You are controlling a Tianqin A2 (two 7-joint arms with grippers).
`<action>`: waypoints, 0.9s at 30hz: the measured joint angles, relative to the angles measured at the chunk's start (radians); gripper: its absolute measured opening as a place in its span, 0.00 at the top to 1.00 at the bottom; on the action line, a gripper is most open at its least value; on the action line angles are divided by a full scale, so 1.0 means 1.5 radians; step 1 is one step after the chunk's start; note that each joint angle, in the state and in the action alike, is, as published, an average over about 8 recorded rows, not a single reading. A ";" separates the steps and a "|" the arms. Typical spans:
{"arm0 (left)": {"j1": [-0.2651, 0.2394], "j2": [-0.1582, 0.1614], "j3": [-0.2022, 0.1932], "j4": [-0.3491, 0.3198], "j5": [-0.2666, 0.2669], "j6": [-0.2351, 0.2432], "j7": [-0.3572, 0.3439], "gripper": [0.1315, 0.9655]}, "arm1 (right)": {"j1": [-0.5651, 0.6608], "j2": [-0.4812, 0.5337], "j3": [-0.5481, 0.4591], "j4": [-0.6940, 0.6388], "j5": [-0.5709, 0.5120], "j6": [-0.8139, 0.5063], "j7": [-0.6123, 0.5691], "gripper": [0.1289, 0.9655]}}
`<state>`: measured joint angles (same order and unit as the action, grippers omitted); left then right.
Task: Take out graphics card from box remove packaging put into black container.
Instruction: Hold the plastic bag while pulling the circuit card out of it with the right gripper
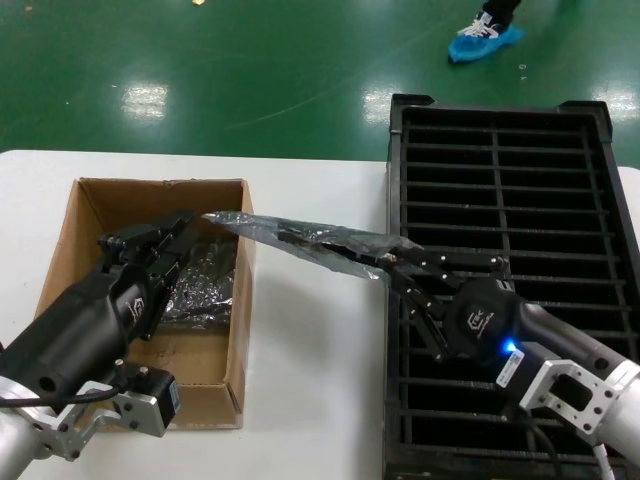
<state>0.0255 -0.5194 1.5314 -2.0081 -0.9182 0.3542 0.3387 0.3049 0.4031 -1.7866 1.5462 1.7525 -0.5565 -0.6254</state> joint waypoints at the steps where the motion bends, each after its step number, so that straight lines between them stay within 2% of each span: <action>1: 0.000 0.000 0.000 0.000 0.000 0.000 0.000 0.88 | -0.001 0.000 -0.001 0.002 0.000 0.000 0.000 0.93; 7: -0.001 -0.004 0.006 0.000 -0.002 0.000 0.002 0.85 | -0.003 0.000 -0.004 0.009 -0.001 -0.001 -0.001 0.93; 12: -0.003 -0.010 0.008 -0.008 -0.013 0.025 -0.014 0.80 | -0.005 0.000 -0.005 0.014 -0.002 -0.003 -0.007 0.93; 17: -0.008 -0.010 -0.002 -0.023 -0.017 0.087 -0.068 0.72 | -0.004 -0.003 -0.006 0.013 -0.002 -0.002 -0.017 0.93; 22: -0.017 0.005 -0.015 -0.029 0.011 0.161 -0.131 0.71 | -0.001 -0.007 -0.008 0.010 -0.004 -0.002 -0.026 0.93; 27: -0.031 0.027 -0.018 -0.021 0.047 0.195 -0.160 0.58 | 0.000 -0.009 -0.011 0.012 -0.004 -0.003 -0.029 0.93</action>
<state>-0.0209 -0.4790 1.5045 -2.0394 -0.8470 0.6460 0.0990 0.3043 0.3891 -1.8032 1.5644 1.7467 -0.5613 -0.6686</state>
